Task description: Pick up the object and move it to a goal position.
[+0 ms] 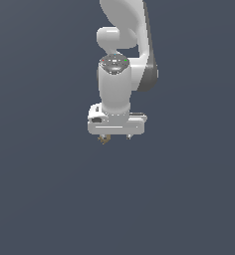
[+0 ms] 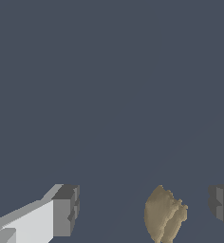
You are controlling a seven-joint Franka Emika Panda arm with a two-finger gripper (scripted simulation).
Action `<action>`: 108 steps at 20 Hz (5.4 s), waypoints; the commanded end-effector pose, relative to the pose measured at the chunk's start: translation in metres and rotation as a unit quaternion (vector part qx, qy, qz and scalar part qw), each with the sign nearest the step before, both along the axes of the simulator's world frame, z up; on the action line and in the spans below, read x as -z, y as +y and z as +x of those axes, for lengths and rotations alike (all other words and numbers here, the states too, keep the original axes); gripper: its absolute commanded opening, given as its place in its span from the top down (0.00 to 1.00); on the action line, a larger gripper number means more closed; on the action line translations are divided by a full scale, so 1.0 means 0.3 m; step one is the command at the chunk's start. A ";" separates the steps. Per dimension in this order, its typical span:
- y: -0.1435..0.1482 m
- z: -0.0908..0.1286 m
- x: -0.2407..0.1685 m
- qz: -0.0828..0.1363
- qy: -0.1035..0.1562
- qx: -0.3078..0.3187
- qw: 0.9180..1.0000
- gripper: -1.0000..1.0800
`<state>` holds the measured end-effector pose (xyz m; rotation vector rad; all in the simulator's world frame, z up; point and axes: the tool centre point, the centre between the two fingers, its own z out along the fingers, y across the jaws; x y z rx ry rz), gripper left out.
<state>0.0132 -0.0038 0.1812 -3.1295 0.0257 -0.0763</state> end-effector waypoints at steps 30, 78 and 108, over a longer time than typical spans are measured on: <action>-0.169 -0.194 0.167 0.004 0.009 0.168 0.986 0.04; -0.197 -0.349 0.434 0.001 0.024 0.248 0.968 1.00; 0.513 -0.519 -0.112 0.000 0.024 0.248 0.968 1.00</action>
